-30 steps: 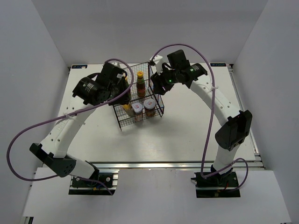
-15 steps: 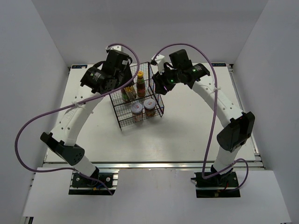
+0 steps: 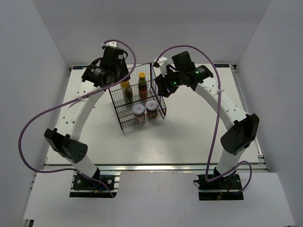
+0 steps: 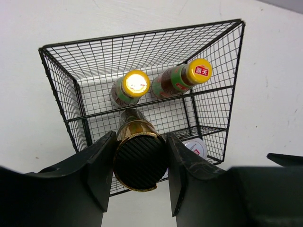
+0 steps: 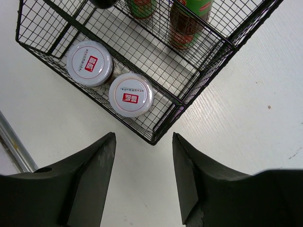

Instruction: Organize the condiment bottles

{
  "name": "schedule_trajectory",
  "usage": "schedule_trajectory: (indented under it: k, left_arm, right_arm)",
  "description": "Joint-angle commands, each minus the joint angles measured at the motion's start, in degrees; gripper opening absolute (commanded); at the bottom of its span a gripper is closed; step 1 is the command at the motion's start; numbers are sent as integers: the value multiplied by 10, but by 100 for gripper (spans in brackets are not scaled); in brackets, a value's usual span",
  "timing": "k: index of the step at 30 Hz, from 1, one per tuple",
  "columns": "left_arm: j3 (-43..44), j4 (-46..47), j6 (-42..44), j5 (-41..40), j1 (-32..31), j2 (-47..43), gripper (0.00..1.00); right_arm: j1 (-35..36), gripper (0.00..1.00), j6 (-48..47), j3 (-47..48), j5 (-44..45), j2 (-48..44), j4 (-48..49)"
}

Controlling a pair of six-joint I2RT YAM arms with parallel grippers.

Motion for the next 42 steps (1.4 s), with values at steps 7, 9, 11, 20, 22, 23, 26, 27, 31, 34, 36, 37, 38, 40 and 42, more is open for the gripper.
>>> schedule_trajectory:
  k: [7, 9, 11, 20, 22, 23, 26, 27, 31, 34, 36, 37, 38, 40, 42]
  left_arm:
    - [-53, 50, 15, 18, 7, -14, 0]
    - [-63, 57, 17, 20, 10, -13, 0]
    - [-75, 65, 21, 20, 11, -12, 0]
    - [-104, 94, 38, 21, 16, 11, 0]
    - [-108, 101, 41, 24, 17, 16, 0]
    - [-114, 103, 41, 23, 17, 18, 0]
    - [-121, 110, 42, 26, 18, 24, 0]
    - [-125, 111, 42, 28, 18, 27, 0]
    - [-137, 118, 42, 32, 18, 28, 0]
    - [-145, 122, 42, 35, 19, 28, 0]
    - [-152, 124, 42, 38, 19, 29, 0]
    - [-154, 125, 42, 39, 19, 30, 0]
    - [-157, 126, 42, 39, 19, 31, 0]
    - [-164, 128, 41, 40, 19, 32, 0]
    - [-169, 130, 40, 41, 19, 32, 0]
  right_arm:
    - [-2, 57, -1, -3, 4, -26, 13]
    - [-2, 57, -1, -2, 4, -24, 13]
    - [-2, 57, -1, -2, 3, -23, 12]
    - [-2, 57, -1, -3, 2, -21, 14]
    - [-2, 57, -1, -3, 4, -21, 14]
    - [-2, 57, -1, -3, 4, -21, 14]
    - [-3, 57, -1, -3, 5, -21, 14]
    - [-2, 57, -1, -3, 6, -21, 15]
    - [-2, 57, -1, -5, 5, -21, 15]
    - [-3, 57, -1, -6, 6, -21, 15]
    - [-3, 57, -1, -6, 5, -20, 15]
    - [-3, 57, -1, -6, 5, -20, 15]
    - [-2, 57, -2, -6, 4, -20, 15]
    - [-3, 57, -1, -7, 4, -20, 15]
    - [-2, 57, -1, -7, 5, -20, 15]
